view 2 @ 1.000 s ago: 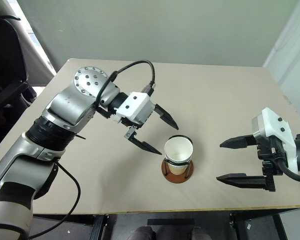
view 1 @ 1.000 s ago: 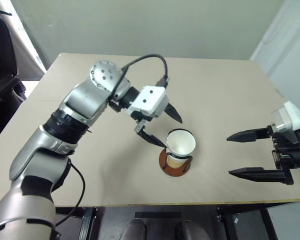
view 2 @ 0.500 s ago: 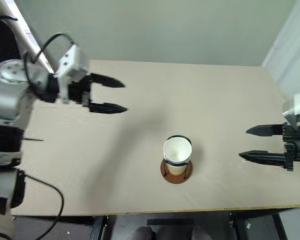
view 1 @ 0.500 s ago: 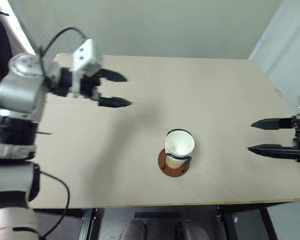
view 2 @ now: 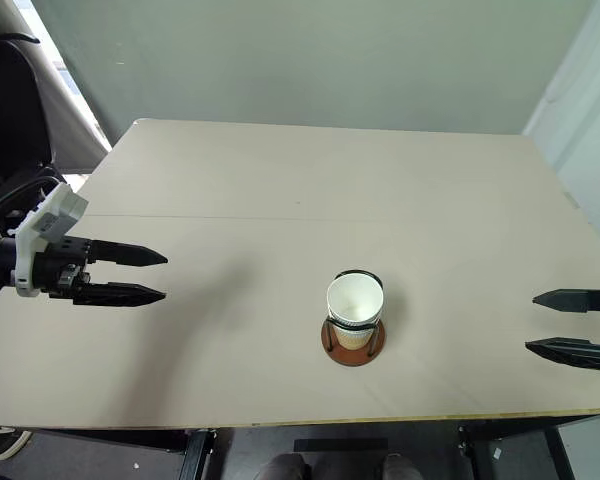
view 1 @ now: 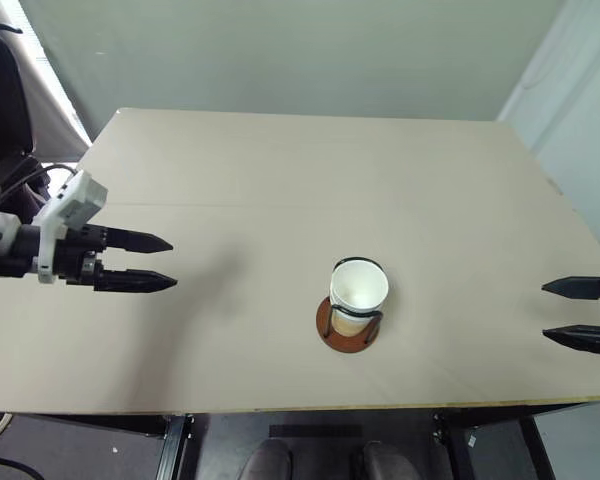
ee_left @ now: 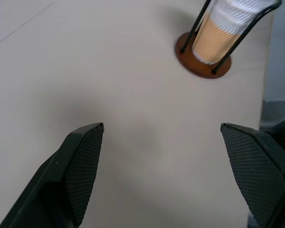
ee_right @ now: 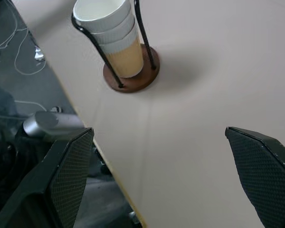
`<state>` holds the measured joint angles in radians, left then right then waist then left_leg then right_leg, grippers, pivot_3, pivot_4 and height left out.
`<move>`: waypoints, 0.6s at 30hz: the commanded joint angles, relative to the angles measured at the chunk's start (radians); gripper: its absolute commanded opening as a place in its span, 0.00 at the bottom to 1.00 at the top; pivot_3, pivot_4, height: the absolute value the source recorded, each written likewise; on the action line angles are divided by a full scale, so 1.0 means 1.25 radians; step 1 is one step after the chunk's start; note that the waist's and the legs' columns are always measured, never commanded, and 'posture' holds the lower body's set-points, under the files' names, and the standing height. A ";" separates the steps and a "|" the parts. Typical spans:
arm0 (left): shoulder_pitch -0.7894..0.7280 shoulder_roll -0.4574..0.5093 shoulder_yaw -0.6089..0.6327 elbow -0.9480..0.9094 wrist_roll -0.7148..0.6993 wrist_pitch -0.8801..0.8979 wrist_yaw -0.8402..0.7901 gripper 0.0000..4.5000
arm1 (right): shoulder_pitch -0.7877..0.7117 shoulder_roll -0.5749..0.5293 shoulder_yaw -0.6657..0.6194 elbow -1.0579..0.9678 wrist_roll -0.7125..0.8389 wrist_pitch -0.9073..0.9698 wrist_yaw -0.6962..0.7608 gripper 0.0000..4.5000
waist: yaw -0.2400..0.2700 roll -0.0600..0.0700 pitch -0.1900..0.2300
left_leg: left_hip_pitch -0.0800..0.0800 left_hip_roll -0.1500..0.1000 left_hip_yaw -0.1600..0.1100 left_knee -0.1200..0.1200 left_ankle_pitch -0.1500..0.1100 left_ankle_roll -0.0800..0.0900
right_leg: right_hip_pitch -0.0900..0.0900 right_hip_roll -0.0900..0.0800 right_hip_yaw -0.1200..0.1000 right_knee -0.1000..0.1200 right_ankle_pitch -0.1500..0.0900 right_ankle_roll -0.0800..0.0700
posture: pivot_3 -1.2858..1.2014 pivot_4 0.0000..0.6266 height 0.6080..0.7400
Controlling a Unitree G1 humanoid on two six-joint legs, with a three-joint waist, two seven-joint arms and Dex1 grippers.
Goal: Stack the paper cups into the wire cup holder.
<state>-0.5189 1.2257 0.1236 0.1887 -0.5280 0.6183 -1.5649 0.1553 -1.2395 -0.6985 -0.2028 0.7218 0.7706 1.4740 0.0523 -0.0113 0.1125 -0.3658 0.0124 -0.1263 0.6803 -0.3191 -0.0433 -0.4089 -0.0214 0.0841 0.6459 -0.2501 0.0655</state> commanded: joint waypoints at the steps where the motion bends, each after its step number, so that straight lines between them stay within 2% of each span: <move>1: 0.020 -0.001 0.041 -0.040 -0.019 0.010 0.017 0.93 | -0.020 0.001 -0.009 0.001 0.002 -0.012 0.001 1.00 | -0.003 0.000 0.000 | 0.000 0.000 0.000 0.000 0.000 0.000 | 0.000 0.000 0.000 0.000 0.000 0.000 | 0.52 0.24 1.00; 18: 0.012 -0.021 0.025 -0.058 -0.022 0.017 0.056 0.93 | -0.078 0.004 0.062 0.021 -0.003 -0.025 -0.001 1.00 | -0.007 0.000 0.000 | 0.000 0.000 0.000 -0.002 0.000 -0.001 | -0.001 0.000 0.000 0.000 0.000 0.000 | 0.52 0.24 1.00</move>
<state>-0.4839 1.1964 0.1415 0.1365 -0.5505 0.6365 -1.4984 0.0675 -1.2326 -0.6073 -0.1679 0.7171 0.7512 1.4697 0.0436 -0.0112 0.1125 -0.3657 0.0126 -0.1263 0.6782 -0.3196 -0.0440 -0.4100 -0.0212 0.0839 0.6464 -0.2503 0.0651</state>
